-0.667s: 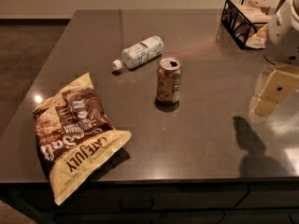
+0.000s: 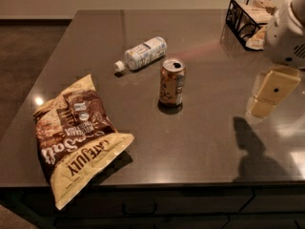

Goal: Move orange can near blue plastic bottle

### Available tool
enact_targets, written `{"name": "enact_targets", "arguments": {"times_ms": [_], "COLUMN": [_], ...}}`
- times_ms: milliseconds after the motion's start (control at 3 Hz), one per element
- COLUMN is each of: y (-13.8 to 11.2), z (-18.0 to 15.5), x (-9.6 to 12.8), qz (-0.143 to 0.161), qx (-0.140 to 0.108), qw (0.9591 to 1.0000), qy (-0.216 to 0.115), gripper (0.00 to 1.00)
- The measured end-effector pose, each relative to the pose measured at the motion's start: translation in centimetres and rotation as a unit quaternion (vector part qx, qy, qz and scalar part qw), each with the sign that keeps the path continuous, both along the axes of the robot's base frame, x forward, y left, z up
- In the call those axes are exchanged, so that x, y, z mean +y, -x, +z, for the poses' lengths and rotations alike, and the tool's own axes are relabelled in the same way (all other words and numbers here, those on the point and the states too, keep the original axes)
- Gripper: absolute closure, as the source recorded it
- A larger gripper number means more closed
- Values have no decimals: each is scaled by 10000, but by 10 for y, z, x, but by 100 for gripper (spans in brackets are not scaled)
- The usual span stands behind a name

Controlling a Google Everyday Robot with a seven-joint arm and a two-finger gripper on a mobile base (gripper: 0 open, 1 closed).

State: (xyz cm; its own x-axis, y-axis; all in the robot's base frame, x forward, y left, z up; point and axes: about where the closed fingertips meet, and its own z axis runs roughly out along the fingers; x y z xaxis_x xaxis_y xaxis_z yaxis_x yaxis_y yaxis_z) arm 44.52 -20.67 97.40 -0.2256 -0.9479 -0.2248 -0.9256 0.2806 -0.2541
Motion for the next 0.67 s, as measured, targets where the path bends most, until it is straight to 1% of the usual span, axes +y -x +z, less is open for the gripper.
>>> {"name": "enact_targets", "arguments": {"times_ms": [333, 667], "y": [-19, -34], "z": [-19, -34], "x": [23, 40], "qz": [56, 96], "qx": [77, 157], "qw": [9998, 9994], "qy": [-161, -294], "gripper": [0, 0]}}
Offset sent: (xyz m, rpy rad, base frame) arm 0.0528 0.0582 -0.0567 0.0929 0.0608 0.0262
